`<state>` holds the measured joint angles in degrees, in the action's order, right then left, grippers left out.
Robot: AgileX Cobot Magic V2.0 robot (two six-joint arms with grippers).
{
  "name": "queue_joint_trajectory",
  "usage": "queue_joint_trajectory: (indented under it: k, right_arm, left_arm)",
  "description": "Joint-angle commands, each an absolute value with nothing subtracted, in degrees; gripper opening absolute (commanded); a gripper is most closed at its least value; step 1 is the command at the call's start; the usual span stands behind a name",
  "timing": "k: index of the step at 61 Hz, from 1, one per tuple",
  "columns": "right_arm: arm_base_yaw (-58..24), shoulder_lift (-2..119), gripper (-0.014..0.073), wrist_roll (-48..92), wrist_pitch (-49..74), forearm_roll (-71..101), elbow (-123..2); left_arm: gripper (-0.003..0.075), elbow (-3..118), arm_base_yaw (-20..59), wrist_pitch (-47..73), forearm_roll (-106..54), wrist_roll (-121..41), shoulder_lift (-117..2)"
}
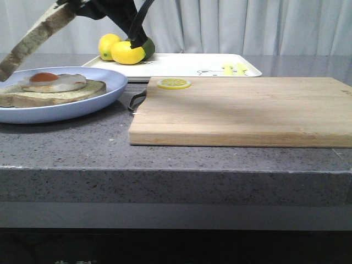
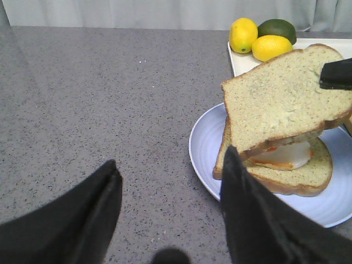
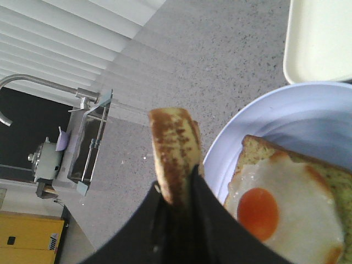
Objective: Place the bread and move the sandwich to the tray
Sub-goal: 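Lay the bread slice on top of the egg and open the right gripper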
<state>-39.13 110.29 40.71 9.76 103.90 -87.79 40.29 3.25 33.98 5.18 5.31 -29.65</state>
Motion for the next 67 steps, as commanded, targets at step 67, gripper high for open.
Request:
queue_joint_trajectory:
  k: [67]
  right_arm:
    - [-31.2, 96.8, 0.0327, 41.5, 21.7, 70.7, -77.2]
  left_arm:
    - [0.0390, 41.9, 3.2, 29.4, 5.3, 5.3, -30.3]
